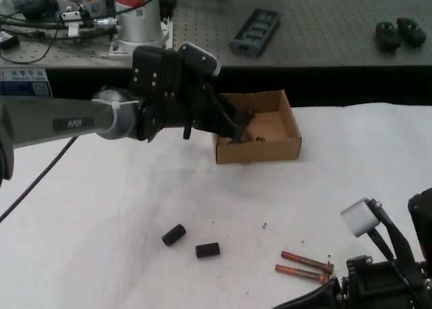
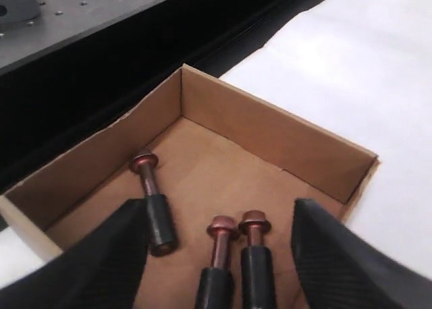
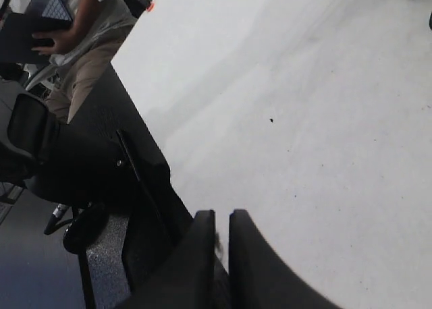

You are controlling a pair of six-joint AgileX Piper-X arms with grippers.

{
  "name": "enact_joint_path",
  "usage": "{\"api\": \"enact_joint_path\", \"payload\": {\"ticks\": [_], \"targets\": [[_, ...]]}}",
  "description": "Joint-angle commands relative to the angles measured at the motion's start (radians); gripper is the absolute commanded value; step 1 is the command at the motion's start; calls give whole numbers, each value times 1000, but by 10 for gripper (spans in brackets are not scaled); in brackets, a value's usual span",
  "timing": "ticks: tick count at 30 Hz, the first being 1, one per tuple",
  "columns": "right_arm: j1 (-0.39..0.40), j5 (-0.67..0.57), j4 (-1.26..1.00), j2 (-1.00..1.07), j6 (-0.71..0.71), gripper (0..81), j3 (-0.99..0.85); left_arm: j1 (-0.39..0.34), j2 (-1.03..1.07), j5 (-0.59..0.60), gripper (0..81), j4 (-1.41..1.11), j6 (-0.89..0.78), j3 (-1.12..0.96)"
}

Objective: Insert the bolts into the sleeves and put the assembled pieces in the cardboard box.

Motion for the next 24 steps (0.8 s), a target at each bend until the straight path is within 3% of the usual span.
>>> {"api": "enact_joint_path", "payload": {"ticks": [1, 7, 11, 17, 24], "targets": [[2, 1, 6, -9, 1, 70, -2, -1, -14, 81, 393, -13, -52, -13], [2, 1, 13, -9, 8, 70, -2, -5, -79, 92, 347, 67, -148, -13], [-5, 86, 12, -9, 47, 70, -4, 16, -158, 88, 347, 295, -36, -13], [-15, 158, -3, -9, 104, 70, -44, 35, -237, -91, 344, 743, 298, -10], [-15, 227, -3, -7, 161, 70, -135, 28, -286, -221, 294, 879, 281, 57]]}}
